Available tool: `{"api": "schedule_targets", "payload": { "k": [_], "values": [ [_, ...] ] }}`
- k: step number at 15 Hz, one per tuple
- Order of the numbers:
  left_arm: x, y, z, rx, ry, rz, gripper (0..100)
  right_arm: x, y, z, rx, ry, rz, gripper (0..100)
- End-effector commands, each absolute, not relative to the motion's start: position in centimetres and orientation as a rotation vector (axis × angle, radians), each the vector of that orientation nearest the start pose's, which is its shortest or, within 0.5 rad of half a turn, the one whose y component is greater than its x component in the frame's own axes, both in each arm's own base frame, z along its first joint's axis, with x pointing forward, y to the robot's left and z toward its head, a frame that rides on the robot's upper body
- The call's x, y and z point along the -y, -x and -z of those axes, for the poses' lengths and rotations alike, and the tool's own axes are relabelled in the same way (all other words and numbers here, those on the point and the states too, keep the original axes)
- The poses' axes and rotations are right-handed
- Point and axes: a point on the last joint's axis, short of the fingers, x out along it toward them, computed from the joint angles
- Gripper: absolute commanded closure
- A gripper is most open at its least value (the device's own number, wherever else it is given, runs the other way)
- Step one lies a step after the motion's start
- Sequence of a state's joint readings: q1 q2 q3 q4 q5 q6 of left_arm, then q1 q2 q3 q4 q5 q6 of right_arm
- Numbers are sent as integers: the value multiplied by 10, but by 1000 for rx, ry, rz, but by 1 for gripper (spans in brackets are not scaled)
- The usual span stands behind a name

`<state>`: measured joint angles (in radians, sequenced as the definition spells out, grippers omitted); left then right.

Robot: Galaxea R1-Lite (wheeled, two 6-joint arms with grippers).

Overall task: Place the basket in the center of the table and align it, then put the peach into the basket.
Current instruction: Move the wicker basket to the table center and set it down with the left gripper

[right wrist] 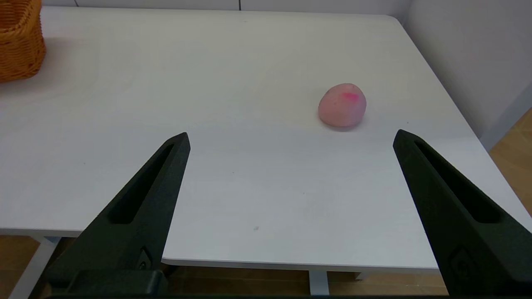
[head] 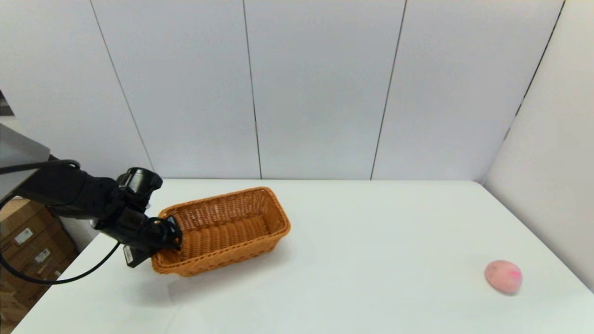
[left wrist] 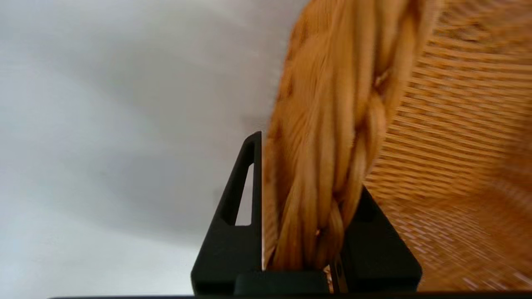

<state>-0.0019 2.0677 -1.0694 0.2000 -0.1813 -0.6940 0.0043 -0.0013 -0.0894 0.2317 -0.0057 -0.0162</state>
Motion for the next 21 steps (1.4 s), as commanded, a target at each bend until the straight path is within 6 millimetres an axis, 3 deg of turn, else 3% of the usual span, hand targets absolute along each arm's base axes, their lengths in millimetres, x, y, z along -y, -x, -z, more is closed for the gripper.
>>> {"api": "schedule_targets", "payload": {
  "k": [1,6,8,10,14,16,21],
  "values": [
    [8,-337,-77,-1205,785,-154,100,0,31,-76,-143,18,0,0],
    [26,-328,-103,-1227,856,70,100,0,31,-76,-143,18,-1,0],
    [43,-326,-111,-1228,831,129,100,0,31,-76,-143,18,-1,0],
    [80,-327,-121,-1247,821,195,100,0,31,-76,-143,18,-1,0],
    [137,-323,-113,-1310,711,308,100,0,31,-76,-141,17,-1,0],
    [159,-328,-96,-1330,647,273,100,0,31,-76,-143,18,-1,0],
    [168,-336,-63,-1363,577,173,100,0,31,-76,-143,22,-2,0]
  ]
}}
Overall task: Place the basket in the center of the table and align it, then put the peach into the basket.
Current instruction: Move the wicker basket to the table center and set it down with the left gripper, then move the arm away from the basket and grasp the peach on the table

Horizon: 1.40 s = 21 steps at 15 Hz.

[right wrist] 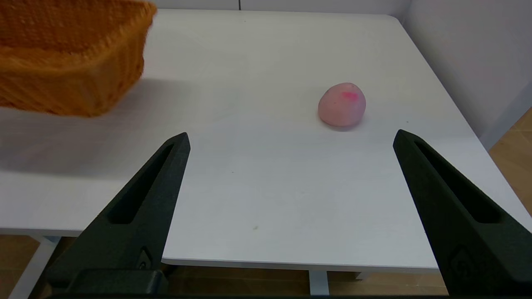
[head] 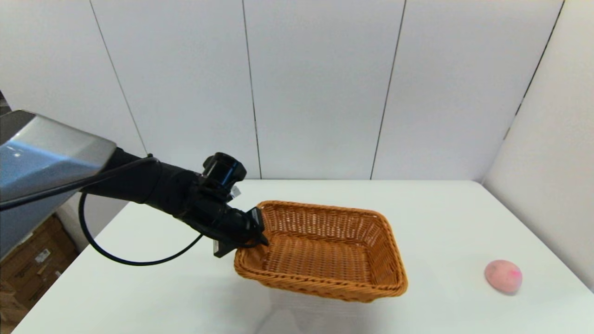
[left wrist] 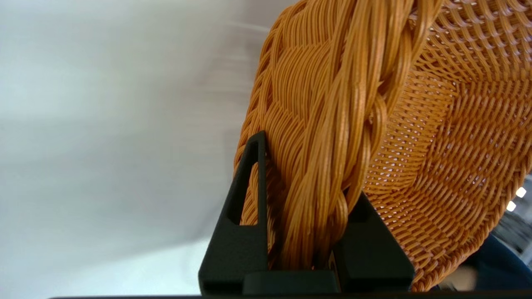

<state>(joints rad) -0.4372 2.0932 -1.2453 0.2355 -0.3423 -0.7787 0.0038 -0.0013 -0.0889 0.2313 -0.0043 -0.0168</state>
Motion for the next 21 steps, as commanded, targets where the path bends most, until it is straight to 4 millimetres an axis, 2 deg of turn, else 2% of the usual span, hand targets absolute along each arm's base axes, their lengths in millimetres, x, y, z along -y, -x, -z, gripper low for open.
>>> {"api": "schedule_targets", "payload": {
  "k": [1,3,4,8,11,14,16,18,21],
  "values": [
    [168,-336,-63,-1354,567,159,100,0,31,-76,-143,25,-2,0],
    [168,-336,-63,-1353,562,154,100,0,31,-76,-143,25,-3,0],
    [168,-336,-62,-1354,558,150,0,0,31,-76,-141,25,-3,0],
    [164,-337,-70,-1330,572,150,0,0,31,-76,-141,25,-3,0],
    [151,-334,-105,-1236,610,176,0,0,31,-76,-141,24,-2,0],
    [122,-326,-160,-1086,632,183,0,0,31,-76,-143,22,-2,0],
    [98,-314,-186,-1019,538,142,0,0,31,-76,-143,22,-2,0],
    [68,-287,-212,-954,434,51,0,0,31,-76,-143,22,-2,0],
    [37,-221,-247,-848,340,-5,0,0,31,-76,-141,22,-2,0]
  ]
}}
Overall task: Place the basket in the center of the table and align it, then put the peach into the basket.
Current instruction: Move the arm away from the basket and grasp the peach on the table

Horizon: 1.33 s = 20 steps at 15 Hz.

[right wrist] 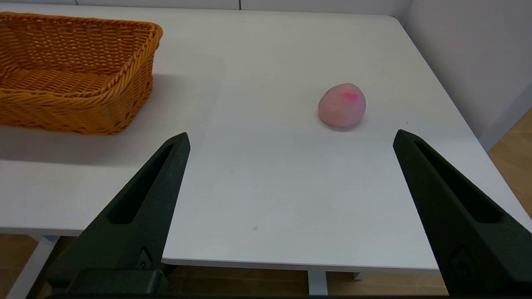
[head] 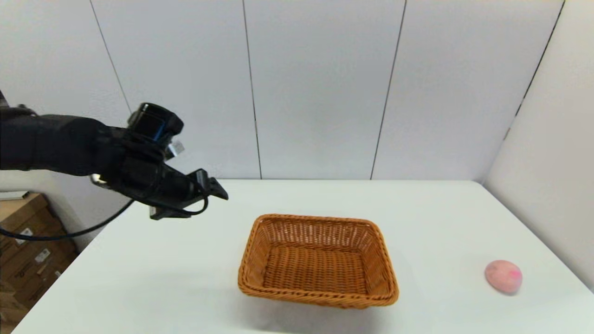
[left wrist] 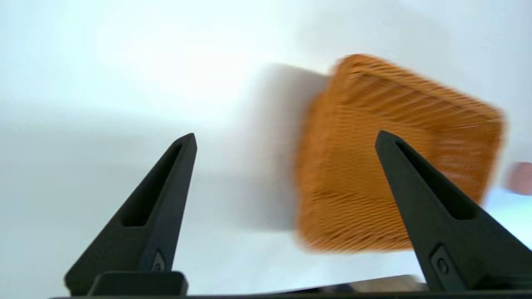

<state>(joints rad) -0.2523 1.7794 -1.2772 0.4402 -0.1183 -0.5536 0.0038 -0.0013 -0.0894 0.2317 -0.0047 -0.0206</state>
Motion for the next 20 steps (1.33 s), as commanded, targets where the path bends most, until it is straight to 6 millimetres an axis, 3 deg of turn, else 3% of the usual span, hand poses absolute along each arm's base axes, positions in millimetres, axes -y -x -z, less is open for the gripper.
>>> {"api": "schedule_targets", "payload": {
  "k": [1,4,9,18,20],
  "values": [
    [32,-195,-254,-799,328,-37,0,0,31,-76,-143,21,-1,0],
    [17,-120,-247,-704,293,-137,0,0,31,-76,-141,19,0,0],
    [3,-47,-226,-615,281,-200,0,0,31,-76,-141,16,0,0],
    [-7,32,-165,-494,184,-422,0,0,31,-76,-141,13,4,0],
    [-4,43,-154,-453,144,-380,0,0,31,-76,-141,13,4,0]
  ]
}}
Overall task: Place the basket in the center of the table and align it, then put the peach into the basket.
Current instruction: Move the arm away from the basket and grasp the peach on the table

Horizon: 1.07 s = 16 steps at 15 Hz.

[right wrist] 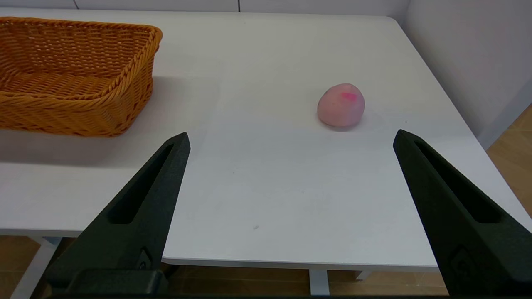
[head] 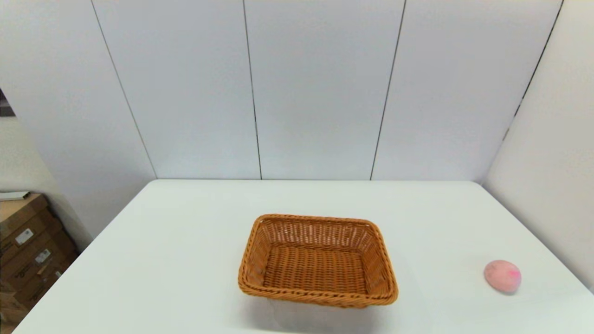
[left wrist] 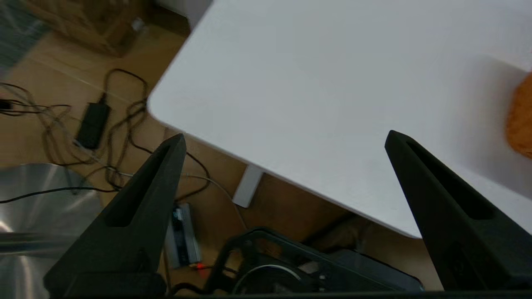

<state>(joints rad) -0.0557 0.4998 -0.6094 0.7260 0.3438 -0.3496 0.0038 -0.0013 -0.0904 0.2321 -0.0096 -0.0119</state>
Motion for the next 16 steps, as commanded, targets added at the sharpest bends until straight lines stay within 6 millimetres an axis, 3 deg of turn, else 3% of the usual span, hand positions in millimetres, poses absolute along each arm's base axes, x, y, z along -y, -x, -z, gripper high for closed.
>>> {"api": "schedule_targets", "payload": {
  "k": [1,6,11,16],
  "values": [
    [-3,44,-155,-435,153,-339,0,0,31,-76,-141,13,4,0],
    [0,30,-135,-325,131,-113,0,0,31,-76,-141,12,5,0],
    [1,11,-106,-228,39,-44,0,0,31,-76,-140,10,5,0],
    [0,20,-78,-123,-22,9,0,0,31,-76,-140,-2,9,0]
  ]
}}
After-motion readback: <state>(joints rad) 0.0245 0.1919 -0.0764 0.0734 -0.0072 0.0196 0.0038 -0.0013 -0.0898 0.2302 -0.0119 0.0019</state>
